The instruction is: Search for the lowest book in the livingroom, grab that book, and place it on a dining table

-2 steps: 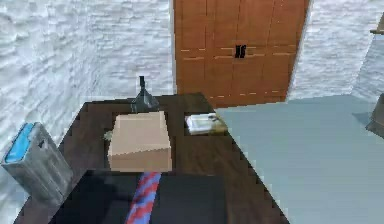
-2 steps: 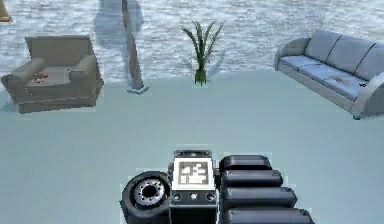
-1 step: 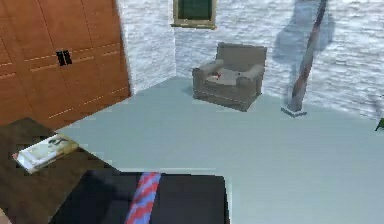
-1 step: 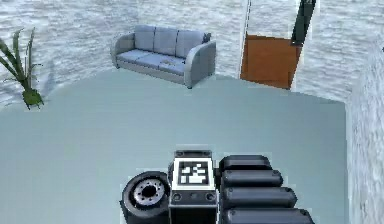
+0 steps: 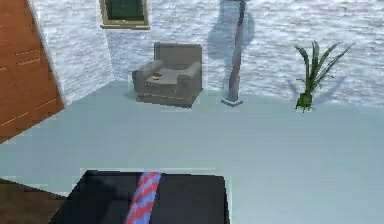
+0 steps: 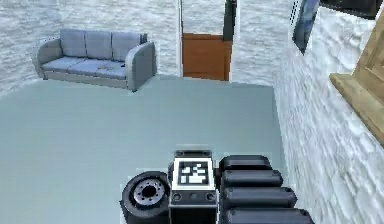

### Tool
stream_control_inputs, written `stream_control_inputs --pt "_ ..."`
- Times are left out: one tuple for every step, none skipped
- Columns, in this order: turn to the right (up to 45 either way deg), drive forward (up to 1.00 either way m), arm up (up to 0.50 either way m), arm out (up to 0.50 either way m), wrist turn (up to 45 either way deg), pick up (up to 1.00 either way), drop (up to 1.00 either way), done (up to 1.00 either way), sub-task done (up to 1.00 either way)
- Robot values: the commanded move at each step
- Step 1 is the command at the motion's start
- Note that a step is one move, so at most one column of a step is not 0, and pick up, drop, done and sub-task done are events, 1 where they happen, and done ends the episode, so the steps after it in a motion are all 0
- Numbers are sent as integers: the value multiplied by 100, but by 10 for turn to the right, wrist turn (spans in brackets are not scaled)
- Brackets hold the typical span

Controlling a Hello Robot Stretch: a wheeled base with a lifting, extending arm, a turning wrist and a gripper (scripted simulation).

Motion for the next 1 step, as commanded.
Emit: stream_control_inputs --pt "-450 0 0 0 0 0 0 0 0"
